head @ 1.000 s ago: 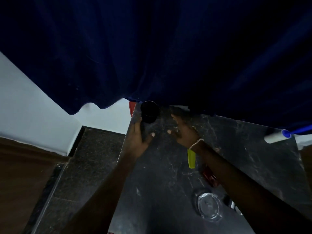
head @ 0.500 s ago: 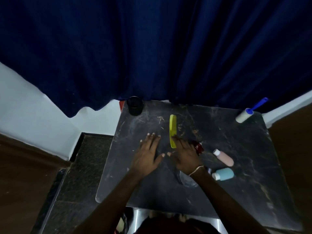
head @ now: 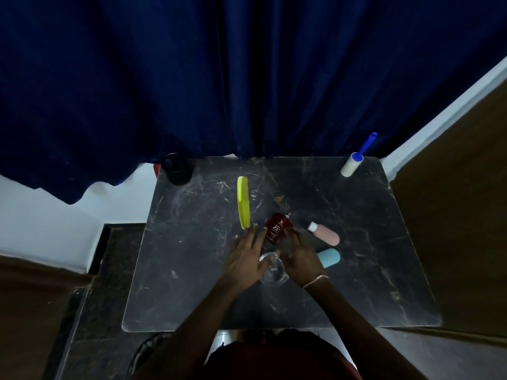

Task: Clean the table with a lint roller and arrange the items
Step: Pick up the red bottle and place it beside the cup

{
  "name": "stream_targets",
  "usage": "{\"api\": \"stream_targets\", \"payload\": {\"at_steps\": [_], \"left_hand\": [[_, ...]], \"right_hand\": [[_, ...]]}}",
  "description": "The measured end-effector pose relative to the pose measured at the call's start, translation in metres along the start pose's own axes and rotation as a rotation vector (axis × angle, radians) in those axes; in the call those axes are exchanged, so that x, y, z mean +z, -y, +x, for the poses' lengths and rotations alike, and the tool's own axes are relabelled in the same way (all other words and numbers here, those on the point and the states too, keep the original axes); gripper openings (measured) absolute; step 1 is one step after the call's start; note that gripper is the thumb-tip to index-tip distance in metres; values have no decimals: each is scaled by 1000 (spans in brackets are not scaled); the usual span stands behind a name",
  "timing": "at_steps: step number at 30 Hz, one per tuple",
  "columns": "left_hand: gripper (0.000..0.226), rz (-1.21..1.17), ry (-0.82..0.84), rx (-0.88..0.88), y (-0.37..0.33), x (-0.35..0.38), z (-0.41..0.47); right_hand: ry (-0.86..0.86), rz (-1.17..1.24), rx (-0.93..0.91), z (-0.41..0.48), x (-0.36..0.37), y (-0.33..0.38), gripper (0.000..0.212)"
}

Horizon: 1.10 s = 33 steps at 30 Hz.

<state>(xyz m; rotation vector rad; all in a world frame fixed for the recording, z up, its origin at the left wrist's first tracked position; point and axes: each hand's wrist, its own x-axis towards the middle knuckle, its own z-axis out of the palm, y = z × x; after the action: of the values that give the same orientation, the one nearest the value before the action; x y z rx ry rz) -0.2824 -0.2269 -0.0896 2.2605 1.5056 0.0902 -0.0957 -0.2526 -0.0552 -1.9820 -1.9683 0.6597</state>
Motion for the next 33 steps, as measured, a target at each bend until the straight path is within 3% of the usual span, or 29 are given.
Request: {"api": "stream_targets", "payload": {"at_steps": [9, 12, 22, 29, 33], "left_hand": [[95, -33, 137, -124, -50, 7, 68], [98, -59, 145, -153, -59, 11, 87], [79, 27, 136, -257, -66, 26, 115], [71, 12, 110, -267, -68, 26, 120], [80, -101, 32, -304, -65, 17, 119]], "right_hand": [[96, 93, 155, 27, -20, -46, 61], [112, 80, 109, 33, -22, -63, 59], [200, 126, 133, 38, -26, -99, 55], [399, -228, -45, 46, -11, -100, 57], [484, -252, -54, 50, -6, -93, 58]]}}
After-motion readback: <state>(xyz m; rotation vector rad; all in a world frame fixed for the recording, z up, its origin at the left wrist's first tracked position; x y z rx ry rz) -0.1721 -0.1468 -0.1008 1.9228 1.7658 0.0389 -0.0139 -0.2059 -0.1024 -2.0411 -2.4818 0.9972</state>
